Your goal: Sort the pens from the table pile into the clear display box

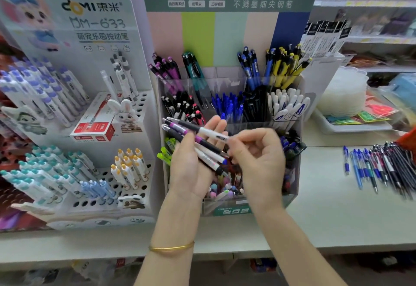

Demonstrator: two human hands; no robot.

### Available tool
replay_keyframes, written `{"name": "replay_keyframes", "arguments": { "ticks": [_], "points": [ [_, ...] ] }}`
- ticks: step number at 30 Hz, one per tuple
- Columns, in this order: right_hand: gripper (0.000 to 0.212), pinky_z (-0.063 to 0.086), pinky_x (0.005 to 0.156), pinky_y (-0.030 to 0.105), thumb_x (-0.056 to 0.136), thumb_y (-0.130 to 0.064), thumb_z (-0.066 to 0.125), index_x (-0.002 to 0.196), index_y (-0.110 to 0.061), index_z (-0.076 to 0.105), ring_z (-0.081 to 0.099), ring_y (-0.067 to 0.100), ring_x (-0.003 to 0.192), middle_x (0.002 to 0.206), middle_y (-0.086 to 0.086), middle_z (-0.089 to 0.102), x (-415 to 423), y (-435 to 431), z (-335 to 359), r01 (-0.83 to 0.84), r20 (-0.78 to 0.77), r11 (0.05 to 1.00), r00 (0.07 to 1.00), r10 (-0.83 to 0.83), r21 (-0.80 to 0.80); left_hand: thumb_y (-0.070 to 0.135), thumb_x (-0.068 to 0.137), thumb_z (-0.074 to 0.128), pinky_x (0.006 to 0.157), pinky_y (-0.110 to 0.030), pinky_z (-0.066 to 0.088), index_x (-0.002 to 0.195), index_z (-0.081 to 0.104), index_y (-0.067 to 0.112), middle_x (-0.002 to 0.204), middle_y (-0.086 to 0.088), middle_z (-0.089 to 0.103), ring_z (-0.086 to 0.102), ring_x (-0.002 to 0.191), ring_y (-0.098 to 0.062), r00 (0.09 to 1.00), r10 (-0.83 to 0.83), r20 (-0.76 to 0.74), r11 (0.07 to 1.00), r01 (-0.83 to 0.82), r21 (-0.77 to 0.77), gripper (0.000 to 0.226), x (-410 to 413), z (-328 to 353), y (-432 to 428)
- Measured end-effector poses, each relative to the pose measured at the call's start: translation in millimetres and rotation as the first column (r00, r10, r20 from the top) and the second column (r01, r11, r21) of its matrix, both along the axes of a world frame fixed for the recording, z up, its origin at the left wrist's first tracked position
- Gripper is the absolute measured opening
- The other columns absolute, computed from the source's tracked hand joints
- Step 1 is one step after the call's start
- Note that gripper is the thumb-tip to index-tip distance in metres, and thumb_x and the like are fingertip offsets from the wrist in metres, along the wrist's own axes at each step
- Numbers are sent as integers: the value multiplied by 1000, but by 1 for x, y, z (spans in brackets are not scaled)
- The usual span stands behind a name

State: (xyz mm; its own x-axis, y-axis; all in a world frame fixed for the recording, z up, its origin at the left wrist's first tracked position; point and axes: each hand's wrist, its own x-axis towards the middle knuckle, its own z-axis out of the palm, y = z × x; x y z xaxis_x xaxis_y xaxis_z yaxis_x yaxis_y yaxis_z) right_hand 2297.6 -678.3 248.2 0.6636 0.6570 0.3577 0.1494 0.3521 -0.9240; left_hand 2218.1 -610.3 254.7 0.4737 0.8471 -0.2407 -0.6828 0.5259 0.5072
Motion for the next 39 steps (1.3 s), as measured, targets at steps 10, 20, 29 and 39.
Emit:
{"name": "replay_keyframes", "arguments": {
  "ticks": [10, 20, 29, 39],
  "points": [
    [37, 52, 76, 19, 80, -13, 75, 103, -39, 64, 62, 13, 96, 103, -9, 57, -15, -8, -18, -154, 229, 973, 954, 191, -170, 20, 102, 40, 54, -24, 51, 110, 55, 5, 75, -3, 57, 56, 60, -13, 914, 340, -221, 938, -346, 15, 23, 4, 5, -2],
    [13, 54, 59, 23, 80, -1, 72, 89, -11, 71, 62, 15, 61, 85, 15, 71, -31, 9, -4, -296, -177, 941, 947, 267, -163, 9, 97, 43, 57, -27, 41, 96, 44, 8, 71, -1, 44, 46, 65, -15, 746, 527, -407, 841, -526, 124, 2, -17, 6, 11],
    [10, 51, 60, 19, 84, -2, 68, 87, -12, 70, 62, 11, 61, 84, 5, 67, -3, 43, 27, -58, 161, 997, 985, 67, -58, 52, 95, 47, 34, -17, 24, 98, 43, 13, 57, 7, 31, 27, 42, -4, 866, 288, -409, 958, -268, 107, 39, -40, -1, 25],
    [5, 51, 76, 39, 77, -3, 71, 77, 2, 68, 61, 22, 81, 84, 9, 65, 18, 81, 60, -14, 884, 990, 449, 129, -138, 19, 99, 31, 36, -17, 23, 96, 52, 11, 58, 5, 37, 29, 43, -6, 946, 141, -292, 988, -116, 101, 23, -58, -5, 35]
  ]
}}
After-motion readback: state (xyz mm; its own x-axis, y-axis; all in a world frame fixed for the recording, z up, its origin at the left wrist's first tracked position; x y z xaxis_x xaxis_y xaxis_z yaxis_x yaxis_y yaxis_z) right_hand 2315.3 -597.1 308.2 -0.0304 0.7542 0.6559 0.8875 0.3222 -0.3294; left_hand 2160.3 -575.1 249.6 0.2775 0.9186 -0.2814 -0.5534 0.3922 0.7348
